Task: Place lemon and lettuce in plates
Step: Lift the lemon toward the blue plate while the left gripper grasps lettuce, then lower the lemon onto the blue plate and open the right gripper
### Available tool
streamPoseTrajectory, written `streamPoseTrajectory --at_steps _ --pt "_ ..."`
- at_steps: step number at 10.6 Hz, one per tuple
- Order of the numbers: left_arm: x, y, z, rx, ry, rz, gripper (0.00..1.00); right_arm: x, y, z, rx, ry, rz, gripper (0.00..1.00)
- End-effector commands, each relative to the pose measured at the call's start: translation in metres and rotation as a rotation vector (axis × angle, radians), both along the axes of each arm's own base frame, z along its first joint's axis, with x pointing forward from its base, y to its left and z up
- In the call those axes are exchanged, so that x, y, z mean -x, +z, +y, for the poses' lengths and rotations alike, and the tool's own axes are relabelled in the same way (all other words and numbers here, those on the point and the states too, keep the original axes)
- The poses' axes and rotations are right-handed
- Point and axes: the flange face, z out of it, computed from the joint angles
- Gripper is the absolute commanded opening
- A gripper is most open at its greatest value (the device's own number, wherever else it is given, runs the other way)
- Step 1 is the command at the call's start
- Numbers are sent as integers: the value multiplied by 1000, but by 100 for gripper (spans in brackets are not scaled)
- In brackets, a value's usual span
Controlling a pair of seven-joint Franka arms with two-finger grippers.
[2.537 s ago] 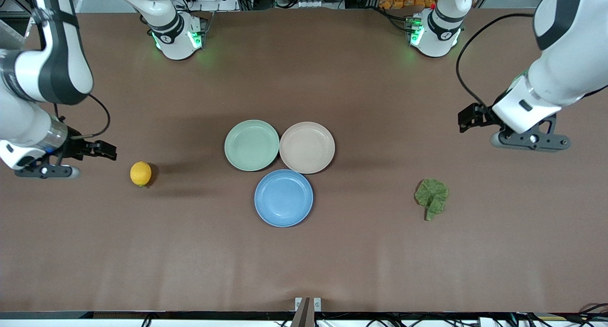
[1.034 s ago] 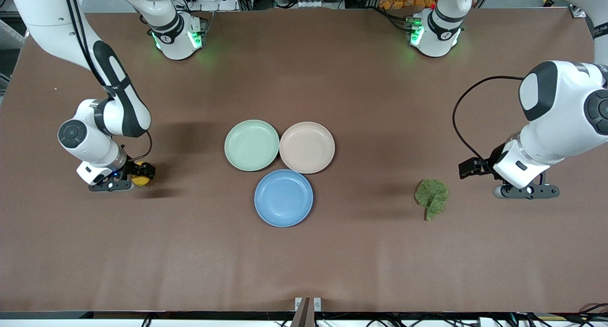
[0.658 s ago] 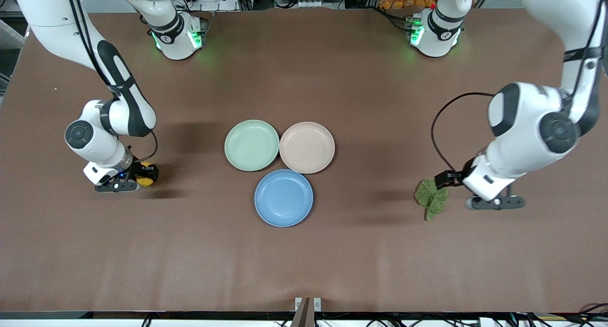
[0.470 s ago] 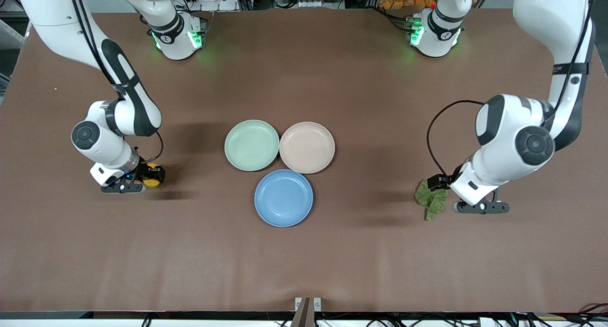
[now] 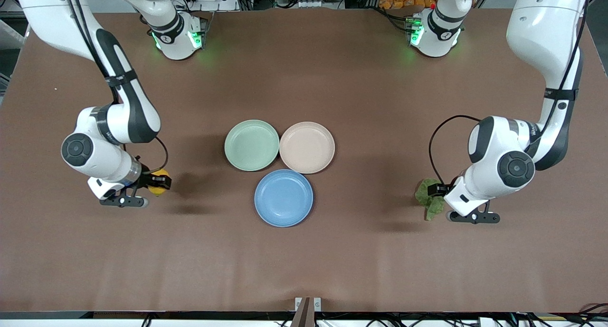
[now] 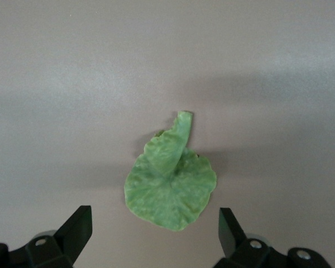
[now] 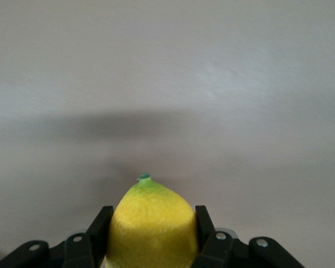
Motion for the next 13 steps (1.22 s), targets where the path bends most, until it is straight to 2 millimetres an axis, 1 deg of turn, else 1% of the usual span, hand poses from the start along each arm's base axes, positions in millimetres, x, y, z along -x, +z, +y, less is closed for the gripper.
streamPoseTrajectory --at_steps 1,2,3,4,5,6,7,8,10,11,13 --pt "-10 -13 -6 -5 -16 3 100 -4 8 57 -50 -39 -6 0" --pt "-16 -16 -3 -1 -15 0 100 -10 7 88 -68 -55 -14 0" --pt "-20 -26 -1 2 -12 8 100 -15 1 126 -89 -67 -18 0" --pt "-21 -37 -4 4 -15 17 100 -23 0 160 -112 -84 -29 0" --pt "-20 -44 -6 3 -17 26 100 -28 4 185 -132 -97 -43 1" --pt "-20 -52 -3 4 -14 37 100 -29 0 202 -140 -105 -43 3" --pt "-16 -71 -6 4 -21 60 100 -29 -2 221 -154 -105 -54 3" --pt "-14 -84 -7 -1 -30 77 100 -24 -6 249 -185 -74 -84 3" --pt "-12 -87 -7 -5 -41 83 100 -19 -17 276 -233 -52 -147 3" --pt "-11 -93 -7 -4 -54 92 100 -17 -28 283 -245 -48 -156 3" --pt "-9 -99 -6 -2 -74 102 100 -10 -42 304 -289 -50 -193 4"
